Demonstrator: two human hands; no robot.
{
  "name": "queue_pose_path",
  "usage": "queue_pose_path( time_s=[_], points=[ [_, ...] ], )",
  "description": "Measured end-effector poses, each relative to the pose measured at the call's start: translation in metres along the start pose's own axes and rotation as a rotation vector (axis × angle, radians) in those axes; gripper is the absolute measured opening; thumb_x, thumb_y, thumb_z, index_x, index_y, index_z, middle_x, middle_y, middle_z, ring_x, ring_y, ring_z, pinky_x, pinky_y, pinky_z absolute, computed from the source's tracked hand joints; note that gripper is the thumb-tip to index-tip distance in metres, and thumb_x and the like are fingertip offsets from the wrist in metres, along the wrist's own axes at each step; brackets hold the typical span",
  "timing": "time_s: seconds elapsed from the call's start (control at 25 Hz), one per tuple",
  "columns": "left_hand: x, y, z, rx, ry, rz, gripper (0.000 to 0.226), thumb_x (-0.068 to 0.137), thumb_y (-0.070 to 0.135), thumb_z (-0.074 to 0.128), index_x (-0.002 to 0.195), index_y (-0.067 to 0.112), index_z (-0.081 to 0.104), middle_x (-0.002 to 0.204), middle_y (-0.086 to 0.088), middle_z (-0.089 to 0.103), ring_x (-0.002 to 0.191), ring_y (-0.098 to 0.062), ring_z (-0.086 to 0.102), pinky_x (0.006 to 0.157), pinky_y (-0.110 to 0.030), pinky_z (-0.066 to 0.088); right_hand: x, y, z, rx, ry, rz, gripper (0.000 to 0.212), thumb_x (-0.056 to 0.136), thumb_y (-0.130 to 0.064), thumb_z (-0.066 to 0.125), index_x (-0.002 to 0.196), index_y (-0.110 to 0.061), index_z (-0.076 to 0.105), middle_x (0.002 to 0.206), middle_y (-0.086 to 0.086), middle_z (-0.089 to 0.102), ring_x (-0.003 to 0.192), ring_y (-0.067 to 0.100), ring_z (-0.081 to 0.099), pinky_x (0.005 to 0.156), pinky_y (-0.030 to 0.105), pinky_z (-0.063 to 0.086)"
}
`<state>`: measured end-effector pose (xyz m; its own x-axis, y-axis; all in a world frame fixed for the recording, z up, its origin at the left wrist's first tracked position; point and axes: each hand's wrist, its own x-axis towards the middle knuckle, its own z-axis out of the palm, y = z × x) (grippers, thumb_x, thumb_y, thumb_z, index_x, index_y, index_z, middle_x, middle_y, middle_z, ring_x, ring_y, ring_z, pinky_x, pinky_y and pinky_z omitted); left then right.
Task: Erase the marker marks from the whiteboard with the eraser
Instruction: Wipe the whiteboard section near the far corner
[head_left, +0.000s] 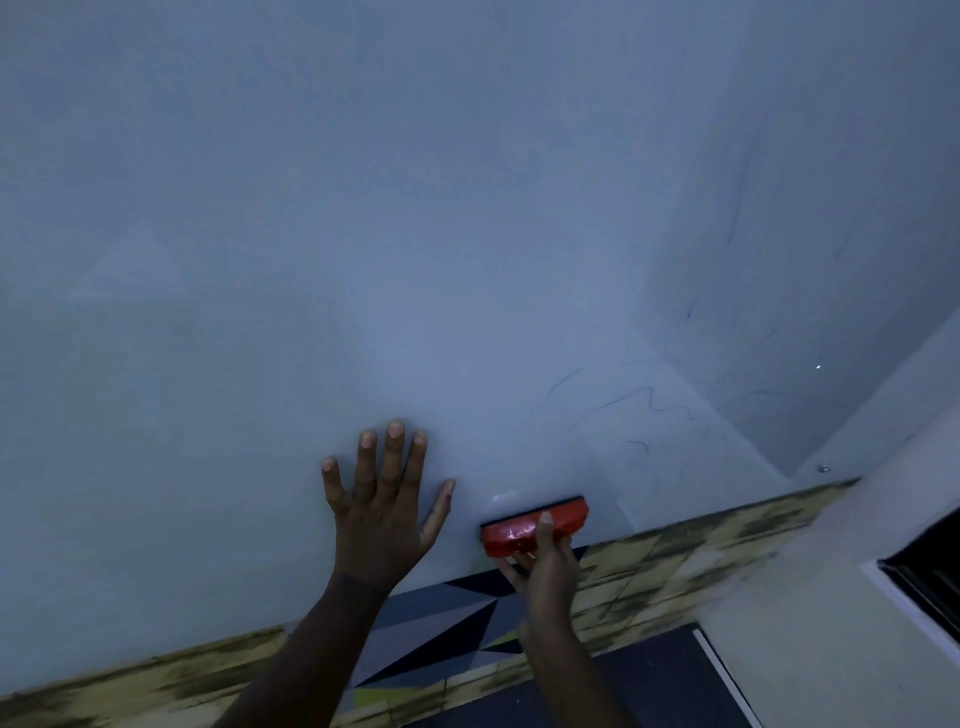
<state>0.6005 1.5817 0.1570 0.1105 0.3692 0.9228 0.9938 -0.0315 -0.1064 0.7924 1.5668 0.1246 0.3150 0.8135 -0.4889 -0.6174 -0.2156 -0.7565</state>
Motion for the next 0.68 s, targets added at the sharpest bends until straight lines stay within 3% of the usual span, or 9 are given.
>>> queue_pose_path(
  time_s=[0.16, 0.24, 0.36, 0.48, 0.56, 0.68],
  points=[
    [0.001, 0.0, 0.001, -0.009, 0.006, 0.003, 0.09, 0.103, 0.054, 0.057, 0.17, 0.011, 0.016, 0.179, -0.01, 0.002, 0.165, -0.03, 0.0, 0.131, -0.058, -0.004, 0.041, 0.008, -0.044, 0.072, 0.038, 0.281, 0.058, 0.101, -0.032, 0.064, 0.147, 0.0, 0.048, 0.115, 0.021, 0.064, 0.097, 0.037, 0.065, 0.061, 0.05, 0.063],
    [0.002, 0.001, -0.002, -0.011, -0.004, 0.001, 0.09, 0.103, 0.054, 0.057, 0.17, 0.012, 0.015, 0.179, -0.009, 0.001, 0.165, -0.03, -0.001, 0.131, -0.058, -0.004, 0.046, 0.009, -0.05, 0.046, 0.045, 0.281, 0.058, 0.1, -0.033, 0.066, 0.145, 0.0, 0.05, 0.123, 0.022, 0.063, 0.099, 0.037, 0.064, 0.06, 0.049, 0.064],
    [-0.001, 0.002, -0.005, -0.019, -0.02, 0.004, 0.089, 0.103, 0.054, 0.057, 0.17, 0.013, 0.015, 0.179, -0.008, 0.0, 0.166, -0.029, -0.001, 0.131, -0.058, -0.004, 0.049, -0.018, -0.036, -0.049, 0.152, -0.117, 0.059, 0.098, -0.038, 0.068, 0.149, -0.013, 0.052, 0.137, 0.018, 0.061, 0.107, 0.034, 0.065, 0.073, 0.047, 0.062],
    [0.002, 0.0, -0.008, -0.024, -0.017, 0.008, 0.086, 0.102, 0.052, 0.059, 0.169, 0.013, 0.02, 0.179, -0.008, 0.004, 0.165, -0.029, 0.003, 0.131, -0.058, -0.001, 0.028, -0.076, -0.004, -0.181, 0.202, -0.601, 0.056, 0.097, -0.039, 0.071, 0.149, -0.028, 0.054, 0.127, 0.003, 0.065, 0.104, 0.016, 0.065, 0.096, 0.051, 0.058],
    [0.004, 0.003, -0.013, -0.042, 0.004, -0.027, 0.078, 0.102, 0.045, 0.061, 0.166, 0.014, 0.029, 0.177, -0.009, 0.015, 0.164, -0.029, 0.01, 0.129, -0.058, 0.006, -0.001, -0.094, 0.02, -0.297, 0.133, -0.85, 0.047, 0.096, -0.044, 0.071, 0.139, -0.028, 0.061, 0.112, 0.002, 0.063, 0.096, 0.014, 0.064, 0.09, 0.046, 0.06],
    [0.023, 0.011, -0.023, -0.061, 0.076, -0.064, 0.066, 0.097, 0.022, 0.063, 0.16, 0.016, 0.043, 0.165, -0.003, 0.035, 0.154, -0.026, 0.03, 0.12, -0.054, 0.021, -0.028, -0.076, 0.033, -0.687, -0.09, -1.202, 0.069, 0.092, -0.05, 0.07, 0.148, -0.013, 0.055, 0.101, 0.0, 0.05, 0.085, 0.017, 0.059, 0.073, 0.029, 0.056]
  ],
)
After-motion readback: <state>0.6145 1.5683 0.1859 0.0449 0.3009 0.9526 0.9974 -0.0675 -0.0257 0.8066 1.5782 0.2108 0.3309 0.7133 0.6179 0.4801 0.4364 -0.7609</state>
